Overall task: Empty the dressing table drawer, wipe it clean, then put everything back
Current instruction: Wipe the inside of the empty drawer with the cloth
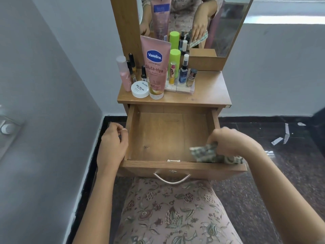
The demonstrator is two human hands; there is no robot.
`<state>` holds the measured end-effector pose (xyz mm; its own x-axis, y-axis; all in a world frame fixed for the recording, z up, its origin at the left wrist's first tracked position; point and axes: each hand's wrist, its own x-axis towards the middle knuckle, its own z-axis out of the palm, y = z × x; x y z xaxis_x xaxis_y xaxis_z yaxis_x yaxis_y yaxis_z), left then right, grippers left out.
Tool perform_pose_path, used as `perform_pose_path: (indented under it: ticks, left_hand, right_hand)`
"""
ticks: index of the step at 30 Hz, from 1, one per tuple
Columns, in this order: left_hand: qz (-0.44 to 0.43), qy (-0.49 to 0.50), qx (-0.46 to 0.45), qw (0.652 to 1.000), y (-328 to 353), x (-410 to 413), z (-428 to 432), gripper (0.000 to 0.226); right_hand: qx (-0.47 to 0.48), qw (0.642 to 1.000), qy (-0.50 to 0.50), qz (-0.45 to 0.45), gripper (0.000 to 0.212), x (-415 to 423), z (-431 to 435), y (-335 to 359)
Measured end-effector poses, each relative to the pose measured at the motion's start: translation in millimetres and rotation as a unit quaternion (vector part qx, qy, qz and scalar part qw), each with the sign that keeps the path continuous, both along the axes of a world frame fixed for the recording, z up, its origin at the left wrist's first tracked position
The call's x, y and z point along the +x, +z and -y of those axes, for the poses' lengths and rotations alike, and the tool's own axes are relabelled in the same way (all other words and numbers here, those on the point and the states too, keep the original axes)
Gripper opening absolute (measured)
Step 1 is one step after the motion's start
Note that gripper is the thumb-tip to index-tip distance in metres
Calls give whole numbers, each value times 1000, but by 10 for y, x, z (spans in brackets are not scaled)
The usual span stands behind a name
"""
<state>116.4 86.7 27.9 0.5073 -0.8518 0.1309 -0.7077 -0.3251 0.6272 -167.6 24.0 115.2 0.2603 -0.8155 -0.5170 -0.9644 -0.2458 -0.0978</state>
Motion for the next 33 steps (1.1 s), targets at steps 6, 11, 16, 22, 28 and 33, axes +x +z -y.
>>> perform_pose_path:
  ticks: [6, 11, 16, 22, 28, 33]
  left_hand:
    - [11, -10, 10, 1000, 5, -6, 2, 16]
    - [33, -8, 5, 999, -4, -10, -13, 16]
    - [44, -11, -1, 999, -20, -2, -6, 17]
    - [42, -17, 4, 999, -31, 5, 2, 16]
    - [41, -19, 2, 999, -17, 4, 0, 15]
    - [37, -15, 7, 999, -24, 0, -2, 16]
  right_hand:
    - [-98, 981, -130, 105, 27, 438, 404, -452]
    - [-91, 993, -70, 14, 31, 777, 648, -842]
    - [-72, 996, -6, -43, 38, 1247, 822, -924]
    - [-144, 972, 179, -51, 32, 1663, 623, -972]
    - [-185, 934, 303, -35, 39, 1823, 564, -987]
    - [-95, 924, 370, -16, 47, 1521, 585, -1103]
